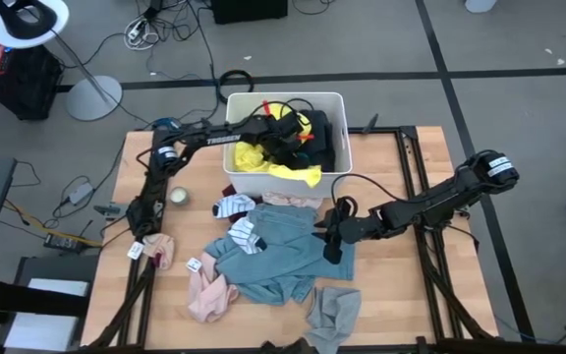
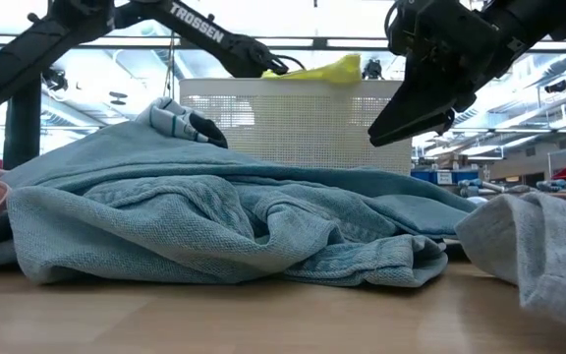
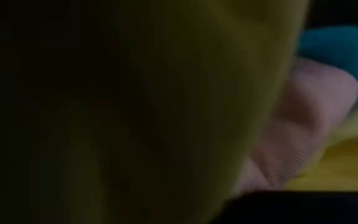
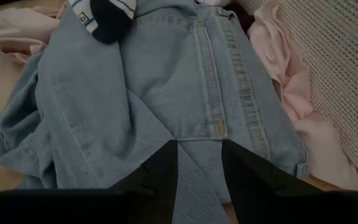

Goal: Sort clothes
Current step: Put the yellow cloth into the white laundry bin

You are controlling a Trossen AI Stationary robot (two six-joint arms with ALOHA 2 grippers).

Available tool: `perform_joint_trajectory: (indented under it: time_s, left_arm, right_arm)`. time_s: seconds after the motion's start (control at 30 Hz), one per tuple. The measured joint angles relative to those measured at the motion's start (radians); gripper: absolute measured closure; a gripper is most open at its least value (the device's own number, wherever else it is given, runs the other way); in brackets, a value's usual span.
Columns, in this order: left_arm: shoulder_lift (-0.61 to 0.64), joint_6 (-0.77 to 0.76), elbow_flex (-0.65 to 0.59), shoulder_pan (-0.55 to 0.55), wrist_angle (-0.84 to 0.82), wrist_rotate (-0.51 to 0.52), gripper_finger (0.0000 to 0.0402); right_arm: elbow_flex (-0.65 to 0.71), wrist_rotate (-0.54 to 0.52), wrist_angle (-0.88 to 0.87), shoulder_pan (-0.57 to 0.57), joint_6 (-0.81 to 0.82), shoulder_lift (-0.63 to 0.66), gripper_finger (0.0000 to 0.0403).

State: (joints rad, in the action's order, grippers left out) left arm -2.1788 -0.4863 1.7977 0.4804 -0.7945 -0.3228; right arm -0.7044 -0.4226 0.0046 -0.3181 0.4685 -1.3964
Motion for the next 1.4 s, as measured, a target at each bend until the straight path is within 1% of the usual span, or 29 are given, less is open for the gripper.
perform_joint_trajectory:
  time_s: [0.13, 0.33, 0.47, 0.6, 0.67, 0.7, 0.77, 0.87, 0.97, 1.03, 1.17, 1.33, 1.4]
  left_arm:
    - [0.005, 0.001, 0.007, -0.001, -0.008, 0.04, 0.0401]
    - [0.014, 0.01, 0.096, -0.006, -0.061, 0.076, 0.0401]
    - [0.033, 0.048, 0.193, -0.004, -0.103, 0.128, 0.0401]
    - [0.034, 0.096, 0.339, -0.003, -0.212, 0.212, 0.0401]
    - [0.036, 0.116, 0.402, -0.003, -0.234, 0.253, 0.0401]
    - [0.037, 0.122, 0.432, -0.003, -0.245, 0.259, 0.0401]
    - [0.037, 0.144, 0.495, -0.005, -0.275, 0.224, 0.0401]
    - [0.039, 0.167, 0.558, -0.01, -0.276, 0.084, 0.0401]
    - [0.052, 0.164, 0.553, -0.02, -0.257, -0.037, 0.0401]
    - [0.052, 0.163, 0.552, -0.033, -0.273, -0.088, 0.0401]
    - [0.047, 0.166, 0.552, -0.063, -0.323, -0.109, 0.0401]
    - [0.017, 0.164, 0.552, -0.077, -0.347, -0.032, 0.0401]
    - [0.005, 0.155, 0.553, -0.08, -0.347, -0.028, 0.0401]
  right_arm:
    - [0.0, 0.0, -0.001, 0.0, 0.0, 0.0, 0.0277]
    - [0.0, 0.003, 0.002, 0.0, 0.0, 0.0, 0.0277]
    - [0.0, 0.005, 0.001, 0.0, 0.0, 0.0, 0.0277]
    - [0.0, 0.006, 0.001, 0.0, 0.0, 0.0, 0.0277]
    - [0.0, 0.006, -0.001, 0.0, 0.0, 0.0, 0.0277]
    - [0.0, 0.006, 0.0, 0.0, 0.0, 0.0, 0.0277]
    - [0.0, 0.006, -0.001, 0.0, 0.0, 0.0, 0.0277]
    - [0.0, 0.006, -0.001, 0.0, 0.0, 0.0, 0.0277]
    - [0.0, 0.007, -0.001, 0.0, -0.001, 0.0, 0.0277]
    - [0.0, 0.007, -0.001, 0.0, -0.001, 0.0, 0.0277]
    - [0.0, 0.007, -0.001, 0.0, -0.001, 0.0, 0.0277]
    - [0.0, 0.007, 0.0, 0.0, -0.001, 0.0, 0.0277]
    - [0.0, 0.007, 0.0, 0.0, -0.001, 0.0, 0.0277]
